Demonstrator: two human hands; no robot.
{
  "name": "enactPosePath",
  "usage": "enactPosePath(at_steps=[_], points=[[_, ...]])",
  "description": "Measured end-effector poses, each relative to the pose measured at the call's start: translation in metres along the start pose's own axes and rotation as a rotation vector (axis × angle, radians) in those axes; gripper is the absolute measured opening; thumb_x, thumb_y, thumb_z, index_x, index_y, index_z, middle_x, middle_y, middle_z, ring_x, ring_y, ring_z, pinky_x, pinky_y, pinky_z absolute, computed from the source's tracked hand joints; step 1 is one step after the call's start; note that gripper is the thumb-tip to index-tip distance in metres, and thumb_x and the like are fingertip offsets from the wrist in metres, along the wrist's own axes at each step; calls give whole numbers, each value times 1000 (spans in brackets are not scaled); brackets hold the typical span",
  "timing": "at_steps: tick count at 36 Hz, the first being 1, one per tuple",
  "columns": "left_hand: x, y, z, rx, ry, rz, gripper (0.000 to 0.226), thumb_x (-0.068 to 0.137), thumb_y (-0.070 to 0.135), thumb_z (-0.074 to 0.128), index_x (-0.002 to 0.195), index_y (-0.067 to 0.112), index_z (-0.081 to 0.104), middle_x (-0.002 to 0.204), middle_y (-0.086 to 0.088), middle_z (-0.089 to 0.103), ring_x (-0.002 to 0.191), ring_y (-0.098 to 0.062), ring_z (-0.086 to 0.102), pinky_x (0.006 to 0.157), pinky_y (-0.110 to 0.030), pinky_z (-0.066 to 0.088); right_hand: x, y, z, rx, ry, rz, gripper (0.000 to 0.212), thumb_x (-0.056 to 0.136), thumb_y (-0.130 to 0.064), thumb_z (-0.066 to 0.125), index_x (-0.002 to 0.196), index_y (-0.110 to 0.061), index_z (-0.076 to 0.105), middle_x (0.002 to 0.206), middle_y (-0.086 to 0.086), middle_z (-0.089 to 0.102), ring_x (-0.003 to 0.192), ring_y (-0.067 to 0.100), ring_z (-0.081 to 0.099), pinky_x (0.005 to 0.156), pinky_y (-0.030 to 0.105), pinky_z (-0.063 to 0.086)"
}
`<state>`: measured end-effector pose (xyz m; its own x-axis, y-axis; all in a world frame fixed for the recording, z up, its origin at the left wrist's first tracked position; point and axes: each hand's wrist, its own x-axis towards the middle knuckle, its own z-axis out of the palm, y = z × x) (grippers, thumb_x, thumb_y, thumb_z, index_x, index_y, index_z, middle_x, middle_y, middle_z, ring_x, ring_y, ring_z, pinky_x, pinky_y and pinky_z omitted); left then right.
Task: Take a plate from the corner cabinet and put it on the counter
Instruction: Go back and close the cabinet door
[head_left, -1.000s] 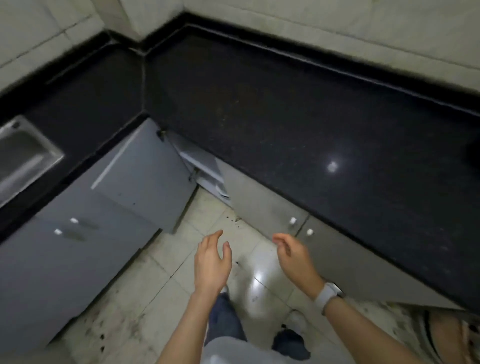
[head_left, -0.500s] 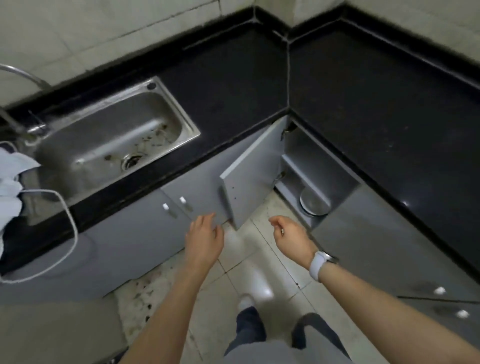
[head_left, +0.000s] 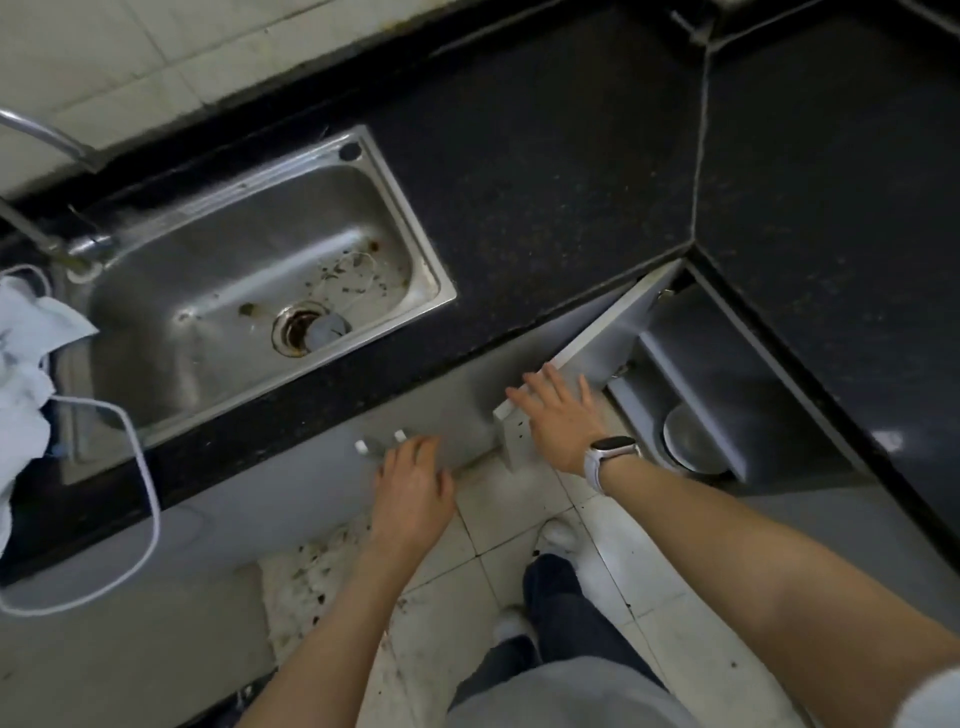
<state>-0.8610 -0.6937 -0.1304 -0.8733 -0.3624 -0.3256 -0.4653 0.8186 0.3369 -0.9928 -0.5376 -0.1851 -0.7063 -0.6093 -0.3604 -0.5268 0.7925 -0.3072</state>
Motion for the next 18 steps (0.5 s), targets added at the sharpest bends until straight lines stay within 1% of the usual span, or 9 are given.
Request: enactPosePath(at_steps=[4,7,9,10,12,13,14,16,18], points=[[23,19,2,36,-39,67,41,88,17,48,126,4,47,127,-21,53,115,-38,49,99,-46,42,-19,9,1,77,44,-15,49,87,-11,42,133,-23,32,151,9,24,144,29,2,115,54,2],[38,45,7,67,-75,147,43,90,18,45,131,6,44,131,-17,51,119,-34,47,103,-44,38,-46,23,5,156,71,10,37,88,-17,42,125,-15,44,147,11,32,144,29,7,117,51,5],[48,66,15,99,-101,238,44,90,19,44,132,8,42,136,-14,48,122,-32,45,103,-43,37,-68,36,12,216,128,46,30,89,-18,41,116,-10,52,145,14,37,143,28,11,118,50,10],[52,77,20,119,-119,297,45,90,19,44,134,10,41,139,-13,46,124,-31,43,103,-43,36,-79,42,15,245,162,75,28,89,-17,41,111,-8,55,146,15,38,143,27,10,118,49,11],[60,101,32,160,-185,420,49,90,20,43,138,14,35,147,-10,36,131,-28,36,105,-42,34,-100,53,20,296,237,161,26,86,-11,42,106,-7,57,149,14,34,141,24,6,116,48,21],[63,115,37,184,-228,481,51,90,20,42,140,17,30,151,-8,30,136,-27,30,107,-42,33,-110,58,21,317,261,211,29,84,-8,43,109,-7,55,151,12,28,139,23,3,115,46,25],[66,128,44,205,-271,546,53,90,20,41,142,19,26,155,-6,23,140,-25,23,109,-43,30,-119,63,22,342,265,263,37,82,-6,42,118,-6,51,154,10,20,139,22,-1,115,43,26],[72,154,56,257,-345,660,58,90,19,40,144,21,18,158,-4,12,145,-25,11,113,-45,25,-131,72,22,389,238,373,56,81,-2,41,136,-5,32,154,4,0,138,20,-8,113,36,25],[79,178,68,316,-388,765,61,89,20,39,145,21,14,159,-4,7,146,-25,4,115,-47,24,-140,83,24,401,219,485,67,81,-1,39,142,-7,13,150,2,-11,141,23,-9,117,36,19]])
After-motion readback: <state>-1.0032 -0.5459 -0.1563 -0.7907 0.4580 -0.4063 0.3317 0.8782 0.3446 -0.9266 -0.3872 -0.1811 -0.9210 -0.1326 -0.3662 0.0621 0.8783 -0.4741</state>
